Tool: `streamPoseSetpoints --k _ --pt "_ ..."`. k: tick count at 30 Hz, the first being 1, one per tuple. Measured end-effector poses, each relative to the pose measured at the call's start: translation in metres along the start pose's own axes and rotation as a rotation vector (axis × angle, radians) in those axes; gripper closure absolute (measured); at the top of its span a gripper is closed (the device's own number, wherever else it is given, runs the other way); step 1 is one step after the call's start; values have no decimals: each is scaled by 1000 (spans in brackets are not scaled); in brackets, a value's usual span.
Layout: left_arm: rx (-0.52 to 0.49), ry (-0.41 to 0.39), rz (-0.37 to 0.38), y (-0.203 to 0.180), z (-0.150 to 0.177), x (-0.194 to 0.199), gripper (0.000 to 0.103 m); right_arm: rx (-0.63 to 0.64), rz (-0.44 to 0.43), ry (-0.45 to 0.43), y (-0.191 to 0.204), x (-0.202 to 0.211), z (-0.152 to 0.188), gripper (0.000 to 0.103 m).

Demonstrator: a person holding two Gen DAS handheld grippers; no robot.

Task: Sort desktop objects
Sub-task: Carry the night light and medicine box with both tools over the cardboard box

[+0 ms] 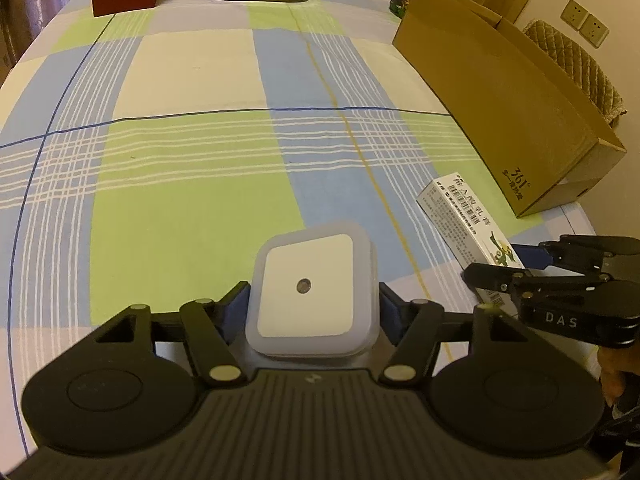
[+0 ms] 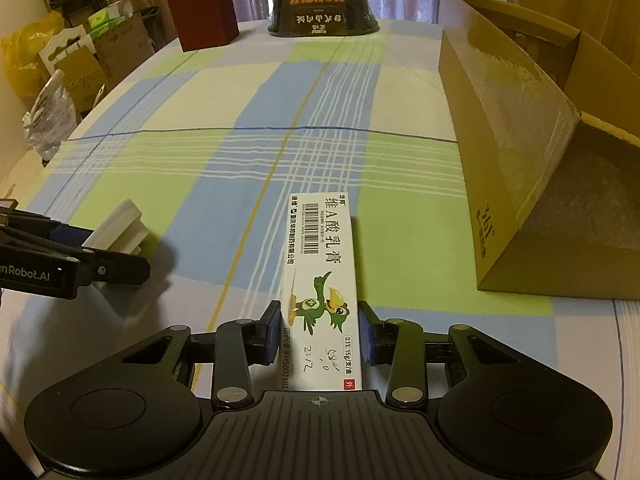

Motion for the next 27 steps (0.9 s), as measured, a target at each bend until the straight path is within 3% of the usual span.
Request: streamPoseSetpoints --k 12,19,27 --pt "-46 -38 -33 -13 -14 24 42 -25 -15 -69 4 38 -18 66" --pt "-109 -106 -14 -49 -54 50 42 -76 -5 -187 -11 92 -59 66" --pt "-202 -200 48 -121 -114 71 42 -139 64 -295 -68 153 -103 66"
Point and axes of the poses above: each gripper's, at about its wrist camera, not at the fingertips, and x roughly against the way its jaws point, y to its left, z to its underside, the point moved 10 cm from there along -x, roughly the way its jaws point, and after that the axes turned 2 degrees about -x, right-handed, at the moved point
